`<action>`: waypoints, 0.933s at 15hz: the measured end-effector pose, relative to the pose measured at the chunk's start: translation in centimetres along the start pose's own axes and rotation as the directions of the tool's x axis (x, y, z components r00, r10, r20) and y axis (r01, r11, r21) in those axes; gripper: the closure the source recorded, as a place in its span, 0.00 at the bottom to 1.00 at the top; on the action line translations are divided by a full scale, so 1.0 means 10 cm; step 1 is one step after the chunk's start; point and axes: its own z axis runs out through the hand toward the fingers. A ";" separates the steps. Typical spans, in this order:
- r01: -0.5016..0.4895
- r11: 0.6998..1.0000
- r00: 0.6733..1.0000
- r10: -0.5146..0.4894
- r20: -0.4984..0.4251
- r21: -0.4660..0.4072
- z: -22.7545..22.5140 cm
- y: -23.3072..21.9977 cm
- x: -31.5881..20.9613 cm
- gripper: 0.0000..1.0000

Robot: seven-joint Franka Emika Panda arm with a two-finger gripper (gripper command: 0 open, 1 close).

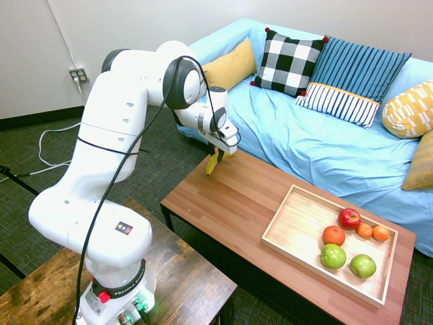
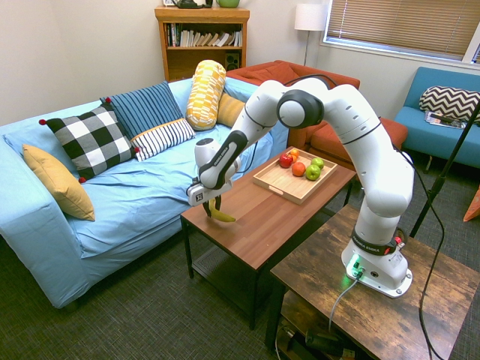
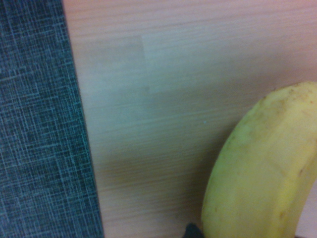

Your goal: Put banana in the tray

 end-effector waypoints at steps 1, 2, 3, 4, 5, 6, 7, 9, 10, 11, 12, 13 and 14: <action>-0.018 1.000 1.000 0.019 -0.018 0.012 -0.22 0.11 0.15 1.00; -0.044 0.999 0.998 0.045 -0.037 0.024 -0.46 0.27 0.36 1.00; -0.076 0.996 0.996 0.078 -0.054 0.036 -0.66 0.46 0.58 1.00; -0.106 0.993 0.992 0.109 -0.065 0.047 -0.83 0.67 0.80 1.00; -0.137 0.989 0.987 0.141 -0.072 0.056 -0.96 0.90 1.03 1.00; -0.167 0.984 0.982 0.172 -0.076 0.062 -1.05 1.13 1.26 1.00; -0.196 0.978 0.977 0.200 -0.073 0.067 -1.09 1.36 1.47 1.00; -0.243 0.967 0.967 0.248 -0.057 0.076 -1.09 1.80 1.88 1.00; -0.261 0.962 0.963 0.265 -0.048 0.079 -1.06 2.01 2.05 1.00; -0.275 0.958 0.959 0.279 -0.040 0.080 -1.03 2.20 2.20 1.00; -0.289 0.954 0.956 0.292 -0.034 0.080 -0.99 2.36 2.33 1.00; -0.302 0.950 0.952 0.305 -0.026 0.079 -0.93 2.50 2.44 1.00; -0.315 0.946 0.948 0.318 -0.022 0.076 -0.86 2.62 2.55 1.00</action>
